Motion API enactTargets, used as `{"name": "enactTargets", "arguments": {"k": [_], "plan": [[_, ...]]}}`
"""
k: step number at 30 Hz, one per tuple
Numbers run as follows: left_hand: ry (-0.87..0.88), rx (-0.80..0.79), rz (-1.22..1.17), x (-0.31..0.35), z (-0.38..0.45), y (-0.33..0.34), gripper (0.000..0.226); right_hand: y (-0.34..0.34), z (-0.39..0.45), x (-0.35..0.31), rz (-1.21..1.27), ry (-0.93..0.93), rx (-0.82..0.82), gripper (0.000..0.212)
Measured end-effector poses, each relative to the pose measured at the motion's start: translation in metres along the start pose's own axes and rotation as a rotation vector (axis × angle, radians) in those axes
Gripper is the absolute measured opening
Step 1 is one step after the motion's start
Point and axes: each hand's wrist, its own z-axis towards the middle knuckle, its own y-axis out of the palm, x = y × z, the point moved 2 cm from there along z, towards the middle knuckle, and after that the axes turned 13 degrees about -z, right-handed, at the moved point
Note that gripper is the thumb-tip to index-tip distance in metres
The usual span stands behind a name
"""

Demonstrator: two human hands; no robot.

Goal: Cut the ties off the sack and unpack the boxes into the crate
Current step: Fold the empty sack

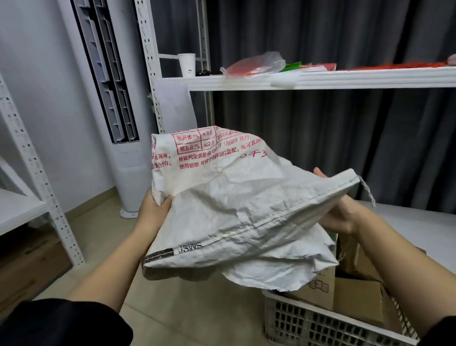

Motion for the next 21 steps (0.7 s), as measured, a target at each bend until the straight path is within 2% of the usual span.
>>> {"name": "enactTargets", "arguments": {"k": [2,4,5,6,8,10,11,13,16,17,19,20,21], "plan": [[0.040,0.019,0.011,0.000,-0.001,-0.003,0.040,-0.010,0.005,0.003,0.014,0.082,-0.006,0.060],[0.082,0.046,0.029,0.001,-0.002,-0.004,0.039,-0.015,0.006,0.002,0.014,0.097,-0.061,0.074],[0.092,0.066,0.038,0.004,-0.004,-0.004,0.038,-0.016,0.004,-0.002,-0.011,0.106,-0.069,0.075],[0.116,0.080,0.045,0.006,-0.004,-0.004,0.036,-0.017,0.005,-0.003,-0.068,0.101,-0.064,0.067],[0.153,0.097,0.056,0.008,-0.005,-0.002,0.033,-0.014,0.005,-0.005,-0.236,0.149,-0.048,0.059],[0.155,0.114,0.025,0.012,-0.006,0.001,0.032,-0.010,0.007,0.002,-0.543,0.159,-0.112,0.092],[0.136,0.115,-0.001,0.013,-0.006,0.002,0.030,-0.004,0.009,0.005,-0.677,0.134,-0.123,0.094],[0.078,0.105,-0.081,0.016,-0.006,0.004,0.022,0.010,0.016,0.009,-0.832,-0.065,-0.050,0.077],[-0.113,0.058,-0.317,0.017,-0.011,0.010,0.029,0.016,0.027,0.024,-0.760,-0.249,0.331,0.069],[-0.186,0.045,-0.421,0.017,-0.013,0.011,0.029,0.016,0.030,0.031,-0.705,-0.254,0.422,0.073],[-0.300,0.006,-0.553,0.017,-0.015,0.014,0.016,0.015,0.038,0.047,-0.565,-0.202,0.471,0.095],[-0.333,-0.033,-0.582,0.018,-0.015,0.016,0.018,0.014,0.041,0.052,-0.507,-0.163,0.454,0.106],[-0.338,-0.052,-0.576,0.021,-0.016,0.016,0.032,0.015,0.043,0.058,-0.475,-0.118,0.419,0.116]]}}
